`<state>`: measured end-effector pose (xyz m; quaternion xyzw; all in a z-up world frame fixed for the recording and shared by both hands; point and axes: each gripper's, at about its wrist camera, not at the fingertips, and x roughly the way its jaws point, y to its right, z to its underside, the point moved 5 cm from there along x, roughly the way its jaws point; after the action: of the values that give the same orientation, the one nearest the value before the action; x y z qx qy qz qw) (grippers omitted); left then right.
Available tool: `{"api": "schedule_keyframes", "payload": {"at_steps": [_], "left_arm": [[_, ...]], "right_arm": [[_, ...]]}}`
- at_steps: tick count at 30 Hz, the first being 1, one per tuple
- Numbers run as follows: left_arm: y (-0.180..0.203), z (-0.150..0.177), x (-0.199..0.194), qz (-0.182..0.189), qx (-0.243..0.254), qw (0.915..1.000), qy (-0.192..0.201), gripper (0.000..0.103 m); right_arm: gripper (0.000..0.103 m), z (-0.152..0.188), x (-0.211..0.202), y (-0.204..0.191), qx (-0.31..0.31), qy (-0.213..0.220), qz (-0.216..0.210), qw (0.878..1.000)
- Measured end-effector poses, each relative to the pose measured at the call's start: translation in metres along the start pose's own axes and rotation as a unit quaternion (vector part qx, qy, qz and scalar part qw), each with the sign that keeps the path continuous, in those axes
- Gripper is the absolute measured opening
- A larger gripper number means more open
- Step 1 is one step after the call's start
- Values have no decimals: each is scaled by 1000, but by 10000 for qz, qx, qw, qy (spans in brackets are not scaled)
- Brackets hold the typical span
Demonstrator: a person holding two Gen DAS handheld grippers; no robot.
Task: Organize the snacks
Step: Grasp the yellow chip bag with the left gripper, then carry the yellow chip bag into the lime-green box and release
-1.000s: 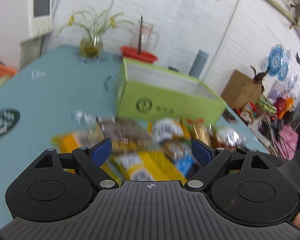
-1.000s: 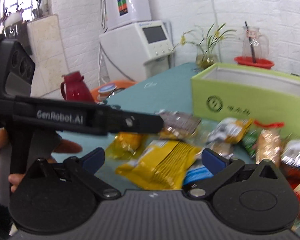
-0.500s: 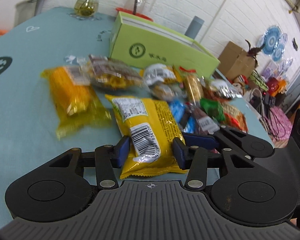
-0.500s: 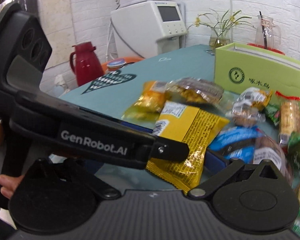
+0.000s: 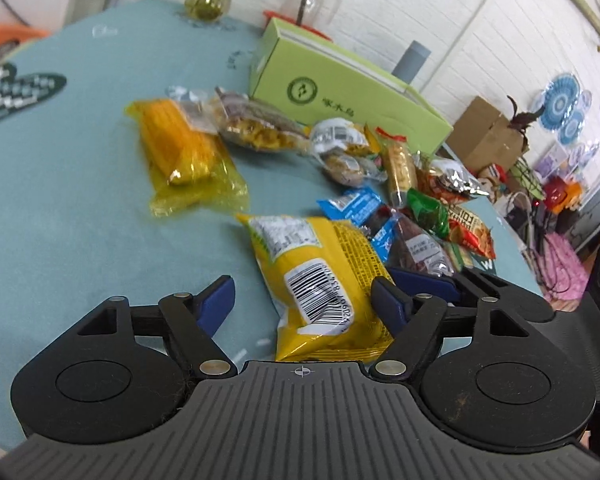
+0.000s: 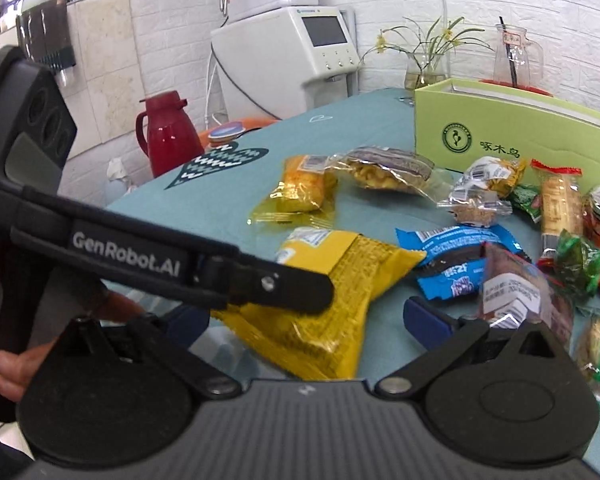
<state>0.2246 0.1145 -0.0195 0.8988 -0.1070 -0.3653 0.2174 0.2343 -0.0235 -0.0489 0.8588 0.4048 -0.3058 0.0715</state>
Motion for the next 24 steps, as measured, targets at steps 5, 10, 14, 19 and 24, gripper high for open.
{"api": "schedule_keyframes", "payload": {"at_steps": [5,10,14,19,24], "left_arm": [[5,0,2,291,-41,9995,-100,21],[27,-31,-13,460,252,9984,224,21],[49,-74,-6,479,560,9962,455,22],[84,-162,42,551,984,9916,630,23],[99,-234,115,505,1212,9898,544,23]], "right_arm": [[72,0,6,-10,-351,-152,32,9993],[74,-30,-13,-5,-508,277,142,9982],[76,-68,-15,20,-634,558,324,9959],[76,-135,-1,78,-803,722,814,9908],[75,-189,35,149,-511,469,1010,9925]]}}
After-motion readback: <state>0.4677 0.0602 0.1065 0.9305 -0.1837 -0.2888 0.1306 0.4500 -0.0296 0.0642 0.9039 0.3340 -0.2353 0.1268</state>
